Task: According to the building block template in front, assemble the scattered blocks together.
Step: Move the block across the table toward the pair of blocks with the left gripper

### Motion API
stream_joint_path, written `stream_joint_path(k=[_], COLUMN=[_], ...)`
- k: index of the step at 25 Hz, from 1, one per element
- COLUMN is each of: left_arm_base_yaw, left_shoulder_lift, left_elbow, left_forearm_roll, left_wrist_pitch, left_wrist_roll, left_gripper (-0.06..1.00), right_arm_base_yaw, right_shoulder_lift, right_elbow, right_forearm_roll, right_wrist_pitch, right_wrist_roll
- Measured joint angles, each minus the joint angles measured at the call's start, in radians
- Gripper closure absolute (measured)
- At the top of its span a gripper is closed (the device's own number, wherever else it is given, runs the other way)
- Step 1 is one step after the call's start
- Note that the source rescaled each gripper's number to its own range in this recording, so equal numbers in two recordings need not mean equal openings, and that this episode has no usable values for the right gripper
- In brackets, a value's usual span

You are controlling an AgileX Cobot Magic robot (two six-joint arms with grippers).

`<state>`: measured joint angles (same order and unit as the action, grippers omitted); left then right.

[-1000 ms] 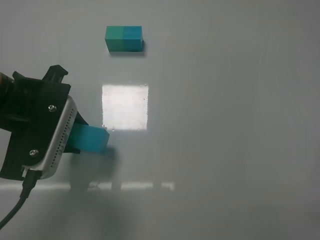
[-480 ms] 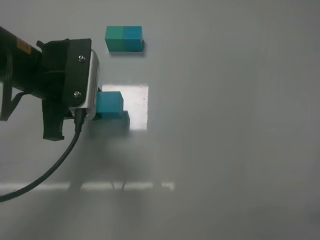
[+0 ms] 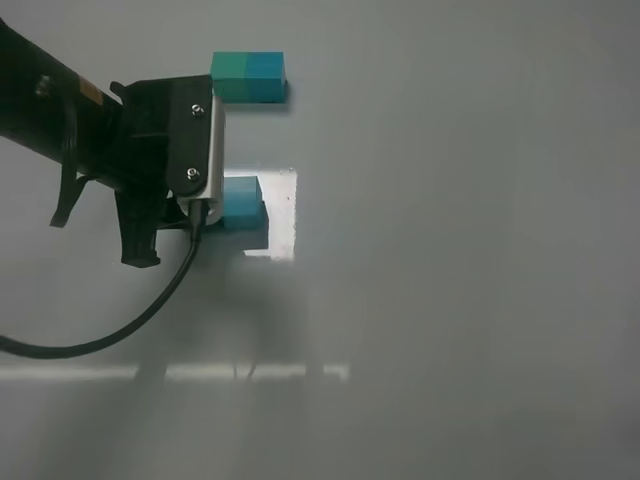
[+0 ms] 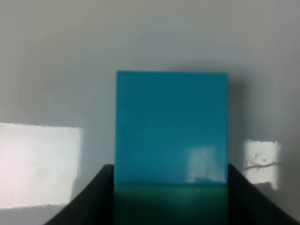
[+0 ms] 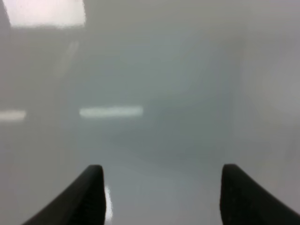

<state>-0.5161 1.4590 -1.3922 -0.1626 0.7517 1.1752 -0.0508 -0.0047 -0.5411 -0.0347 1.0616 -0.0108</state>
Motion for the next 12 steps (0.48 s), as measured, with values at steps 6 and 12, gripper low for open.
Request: stream_joint_path(k=[6,12], left_arm_base_yaw=[0.004,0.005], left_shoulder_lift=[0.007,0.007], left_elbow=[0.0,0.0], left_forearm_roll=[-0.005,-0.011], left_wrist_pitch=[0.001,0.012], left_wrist_roll=[0.0,0.0], left_gripper=[0.92,0.92], right_arm_base_yaw=[0.0,0.0], right_shoulder_lift=[0.0,0.0], right_elbow=[0.0,0.0], right_forearm_roll=[0.0,0.0], right_wrist_pitch=[0.0,0.0], right_wrist_roll=[0.0,0.0])
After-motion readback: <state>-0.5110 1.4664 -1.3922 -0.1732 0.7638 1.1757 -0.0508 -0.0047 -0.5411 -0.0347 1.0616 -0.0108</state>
